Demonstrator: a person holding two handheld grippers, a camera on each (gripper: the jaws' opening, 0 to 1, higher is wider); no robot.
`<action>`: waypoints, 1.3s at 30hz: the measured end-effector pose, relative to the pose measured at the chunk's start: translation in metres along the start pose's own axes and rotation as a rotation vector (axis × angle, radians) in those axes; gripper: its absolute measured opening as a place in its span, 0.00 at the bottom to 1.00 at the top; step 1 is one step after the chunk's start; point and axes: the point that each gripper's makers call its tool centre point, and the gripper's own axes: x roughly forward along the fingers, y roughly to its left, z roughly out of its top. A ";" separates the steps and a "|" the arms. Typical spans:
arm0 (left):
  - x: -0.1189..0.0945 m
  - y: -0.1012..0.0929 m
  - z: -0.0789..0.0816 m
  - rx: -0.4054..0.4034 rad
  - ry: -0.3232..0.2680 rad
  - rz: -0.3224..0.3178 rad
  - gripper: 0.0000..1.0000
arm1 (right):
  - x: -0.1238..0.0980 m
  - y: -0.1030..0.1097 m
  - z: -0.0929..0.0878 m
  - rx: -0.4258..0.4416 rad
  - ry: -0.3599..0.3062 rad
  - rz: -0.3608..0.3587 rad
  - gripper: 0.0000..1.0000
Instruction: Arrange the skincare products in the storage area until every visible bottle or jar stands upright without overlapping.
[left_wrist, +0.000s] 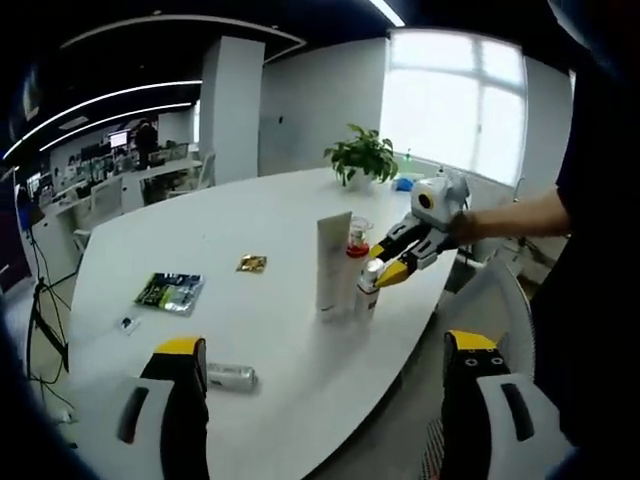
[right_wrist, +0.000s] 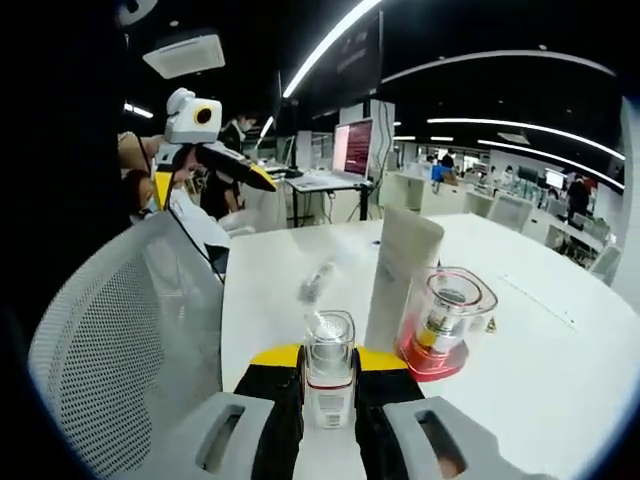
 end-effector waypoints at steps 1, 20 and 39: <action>0.000 0.001 0.000 0.000 0.001 0.001 0.92 | 0.000 0.000 -0.001 0.001 0.002 0.002 0.09; 0.009 0.000 -0.003 -0.002 0.011 -0.029 0.91 | -0.002 0.011 -0.020 -0.029 0.122 0.048 0.13; 0.006 0.005 -0.013 -0.014 0.018 -0.016 0.90 | 0.005 0.007 -0.071 0.062 0.231 0.001 0.12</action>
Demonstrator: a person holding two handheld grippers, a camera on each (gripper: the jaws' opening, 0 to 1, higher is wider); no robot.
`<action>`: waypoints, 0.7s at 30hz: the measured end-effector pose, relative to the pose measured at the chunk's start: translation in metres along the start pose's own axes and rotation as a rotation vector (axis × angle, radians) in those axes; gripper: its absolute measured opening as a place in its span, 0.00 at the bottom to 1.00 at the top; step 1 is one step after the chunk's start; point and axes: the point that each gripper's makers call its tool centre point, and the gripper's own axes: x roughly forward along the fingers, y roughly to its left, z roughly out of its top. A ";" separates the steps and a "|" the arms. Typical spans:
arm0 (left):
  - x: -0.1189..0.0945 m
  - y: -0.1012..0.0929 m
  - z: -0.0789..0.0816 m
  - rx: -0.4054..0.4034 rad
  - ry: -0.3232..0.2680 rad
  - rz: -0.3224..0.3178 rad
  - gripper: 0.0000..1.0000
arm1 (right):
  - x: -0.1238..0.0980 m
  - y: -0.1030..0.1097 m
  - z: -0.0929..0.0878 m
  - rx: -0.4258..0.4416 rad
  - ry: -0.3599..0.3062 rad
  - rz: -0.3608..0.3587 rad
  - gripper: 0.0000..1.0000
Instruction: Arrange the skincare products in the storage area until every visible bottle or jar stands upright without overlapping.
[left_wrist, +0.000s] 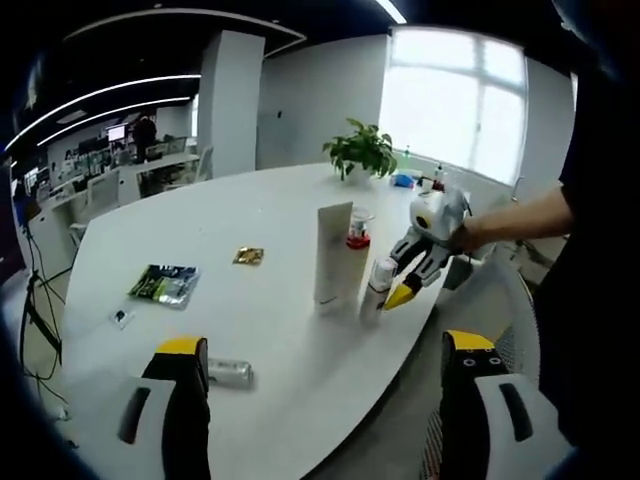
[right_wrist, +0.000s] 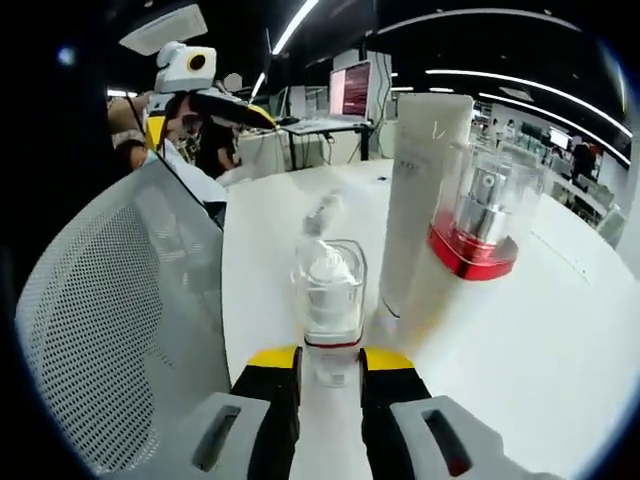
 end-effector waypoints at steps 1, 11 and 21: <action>0.000 0.000 0.000 -0.001 0.000 0.000 0.90 | 0.001 0.000 -0.002 0.001 0.007 -0.002 0.12; -0.001 -0.002 -0.002 -0.004 0.010 0.006 0.89 | 0.003 -0.014 -0.003 -0.003 0.013 -0.023 0.11; 0.000 -0.001 -0.002 -0.009 0.009 0.012 0.89 | 0.005 -0.023 -0.002 -0.034 0.036 -0.013 0.11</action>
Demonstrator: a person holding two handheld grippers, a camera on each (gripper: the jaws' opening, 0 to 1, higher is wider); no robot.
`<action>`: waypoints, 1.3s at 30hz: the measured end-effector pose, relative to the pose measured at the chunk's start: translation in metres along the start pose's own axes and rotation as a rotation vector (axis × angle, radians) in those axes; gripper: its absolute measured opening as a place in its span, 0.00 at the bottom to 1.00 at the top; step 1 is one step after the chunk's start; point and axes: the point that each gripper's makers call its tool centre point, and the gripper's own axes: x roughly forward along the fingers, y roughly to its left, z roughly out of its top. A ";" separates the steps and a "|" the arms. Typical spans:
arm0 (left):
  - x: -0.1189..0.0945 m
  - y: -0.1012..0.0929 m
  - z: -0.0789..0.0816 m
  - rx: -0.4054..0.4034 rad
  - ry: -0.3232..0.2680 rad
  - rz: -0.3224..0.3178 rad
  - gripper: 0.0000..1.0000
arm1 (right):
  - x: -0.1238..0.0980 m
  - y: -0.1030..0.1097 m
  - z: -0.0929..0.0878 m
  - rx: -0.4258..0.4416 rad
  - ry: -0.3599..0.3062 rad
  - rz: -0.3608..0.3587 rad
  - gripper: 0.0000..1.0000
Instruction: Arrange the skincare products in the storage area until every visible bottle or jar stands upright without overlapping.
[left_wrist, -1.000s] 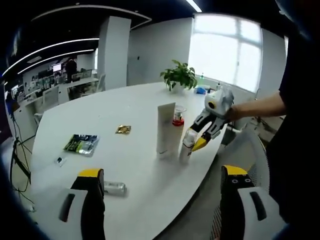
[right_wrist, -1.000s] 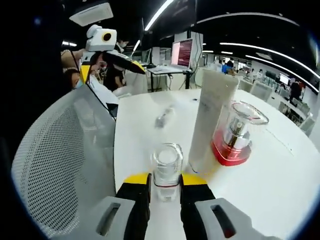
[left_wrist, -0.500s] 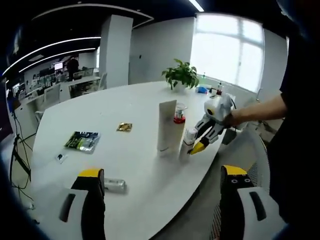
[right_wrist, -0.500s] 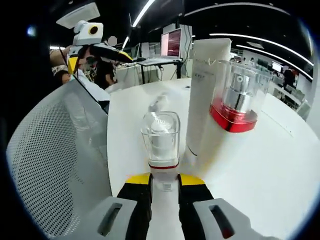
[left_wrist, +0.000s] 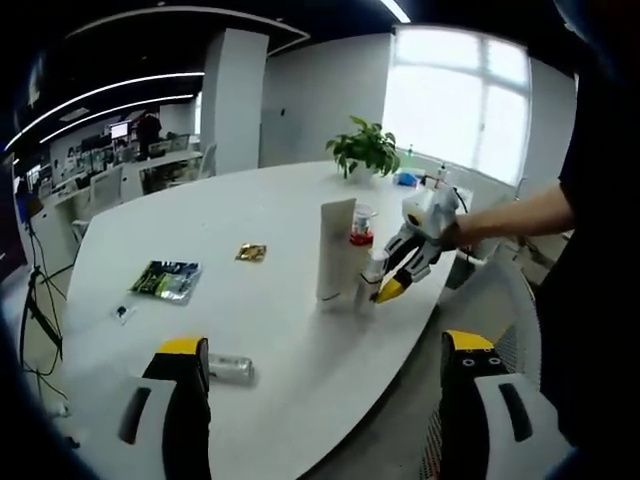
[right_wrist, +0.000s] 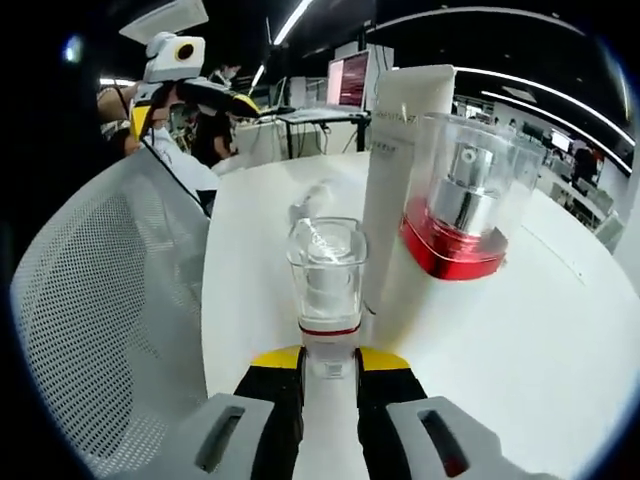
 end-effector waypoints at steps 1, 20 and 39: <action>0.000 0.000 0.000 0.000 0.001 0.001 0.89 | 0.001 -0.003 -0.001 -0.001 0.001 -0.001 0.11; 0.003 0.006 -0.002 0.003 0.004 0.000 0.89 | -0.007 -0.005 -0.009 0.018 0.026 -0.009 0.16; -0.005 0.026 -0.029 -0.078 0.016 0.084 0.87 | -0.043 0.013 -0.012 0.180 0.029 -0.154 0.51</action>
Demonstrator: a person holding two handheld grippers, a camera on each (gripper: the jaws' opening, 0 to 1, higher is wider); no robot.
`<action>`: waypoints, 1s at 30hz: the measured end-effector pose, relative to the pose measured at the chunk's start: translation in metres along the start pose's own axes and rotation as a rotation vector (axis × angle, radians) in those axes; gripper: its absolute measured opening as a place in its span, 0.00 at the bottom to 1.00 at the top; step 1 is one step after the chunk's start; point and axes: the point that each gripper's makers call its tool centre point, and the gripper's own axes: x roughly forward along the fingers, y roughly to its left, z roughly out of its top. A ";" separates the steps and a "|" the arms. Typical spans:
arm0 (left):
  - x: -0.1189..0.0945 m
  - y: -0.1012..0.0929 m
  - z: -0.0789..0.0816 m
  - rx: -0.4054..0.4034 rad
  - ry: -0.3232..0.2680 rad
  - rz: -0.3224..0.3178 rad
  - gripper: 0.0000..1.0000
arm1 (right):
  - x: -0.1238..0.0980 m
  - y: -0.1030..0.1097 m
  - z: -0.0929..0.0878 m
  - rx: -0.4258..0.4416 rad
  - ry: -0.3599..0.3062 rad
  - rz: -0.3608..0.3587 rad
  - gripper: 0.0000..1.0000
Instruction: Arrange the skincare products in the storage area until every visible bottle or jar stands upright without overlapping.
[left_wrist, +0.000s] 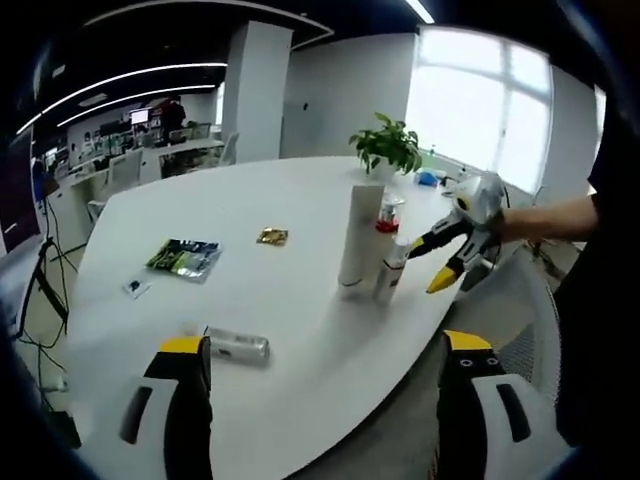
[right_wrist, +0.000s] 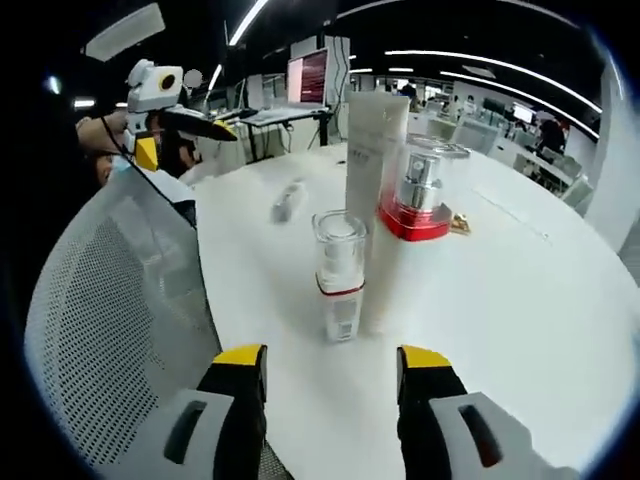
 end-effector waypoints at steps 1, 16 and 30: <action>-0.001 0.000 -0.001 -0.005 0.001 0.004 0.87 | -0.001 -0.002 -0.001 0.001 -0.004 -0.006 0.54; -0.007 0.004 -0.019 -0.028 0.024 0.040 0.86 | -0.024 0.009 0.024 0.131 -0.105 -0.076 0.81; -0.010 0.017 -0.024 -0.063 0.028 0.102 0.84 | -0.041 0.012 0.030 0.196 -0.127 -0.216 0.90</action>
